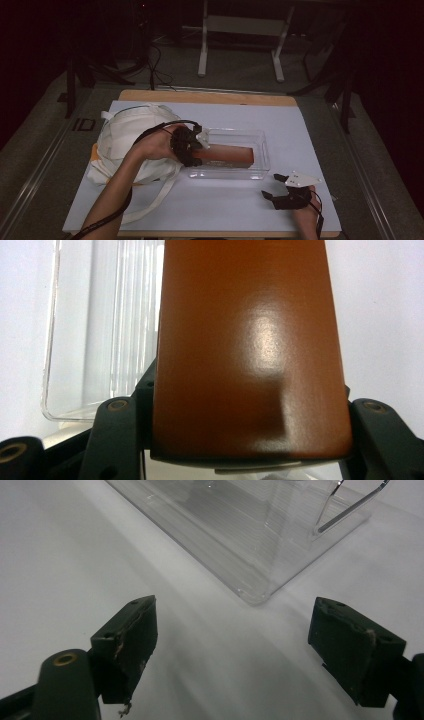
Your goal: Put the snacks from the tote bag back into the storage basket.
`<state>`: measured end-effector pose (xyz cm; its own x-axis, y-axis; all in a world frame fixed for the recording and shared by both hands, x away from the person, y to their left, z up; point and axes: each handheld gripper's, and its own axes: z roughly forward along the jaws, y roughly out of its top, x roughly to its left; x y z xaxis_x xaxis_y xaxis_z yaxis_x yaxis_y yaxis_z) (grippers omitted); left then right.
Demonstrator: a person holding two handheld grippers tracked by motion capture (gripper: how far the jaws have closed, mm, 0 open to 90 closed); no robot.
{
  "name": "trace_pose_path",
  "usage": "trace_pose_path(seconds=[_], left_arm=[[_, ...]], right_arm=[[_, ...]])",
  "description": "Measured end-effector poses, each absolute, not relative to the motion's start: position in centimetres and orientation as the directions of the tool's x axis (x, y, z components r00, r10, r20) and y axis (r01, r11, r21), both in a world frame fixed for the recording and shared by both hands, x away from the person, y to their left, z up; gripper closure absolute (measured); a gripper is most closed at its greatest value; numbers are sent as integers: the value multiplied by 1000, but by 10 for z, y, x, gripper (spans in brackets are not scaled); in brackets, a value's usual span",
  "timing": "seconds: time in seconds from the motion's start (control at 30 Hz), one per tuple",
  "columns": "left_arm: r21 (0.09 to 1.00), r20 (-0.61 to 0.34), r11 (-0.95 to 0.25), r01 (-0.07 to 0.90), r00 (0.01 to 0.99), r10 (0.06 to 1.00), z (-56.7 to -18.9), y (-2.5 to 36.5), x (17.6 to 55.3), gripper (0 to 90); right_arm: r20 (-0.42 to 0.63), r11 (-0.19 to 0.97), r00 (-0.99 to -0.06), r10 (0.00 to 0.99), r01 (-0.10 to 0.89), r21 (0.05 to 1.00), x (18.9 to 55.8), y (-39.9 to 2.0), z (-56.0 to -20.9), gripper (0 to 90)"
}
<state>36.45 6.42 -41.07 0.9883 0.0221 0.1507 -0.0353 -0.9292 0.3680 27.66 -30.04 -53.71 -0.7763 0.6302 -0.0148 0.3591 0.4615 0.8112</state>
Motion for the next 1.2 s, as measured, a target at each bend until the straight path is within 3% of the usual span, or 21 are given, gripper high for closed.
trace_pose_path(seconds=[1.2], left_arm=[[362,139,-931,-47,990,4,-419,51,365,422]], right_arm=[[-16,474,-779,626,364,802,277,-299,-538,197]])
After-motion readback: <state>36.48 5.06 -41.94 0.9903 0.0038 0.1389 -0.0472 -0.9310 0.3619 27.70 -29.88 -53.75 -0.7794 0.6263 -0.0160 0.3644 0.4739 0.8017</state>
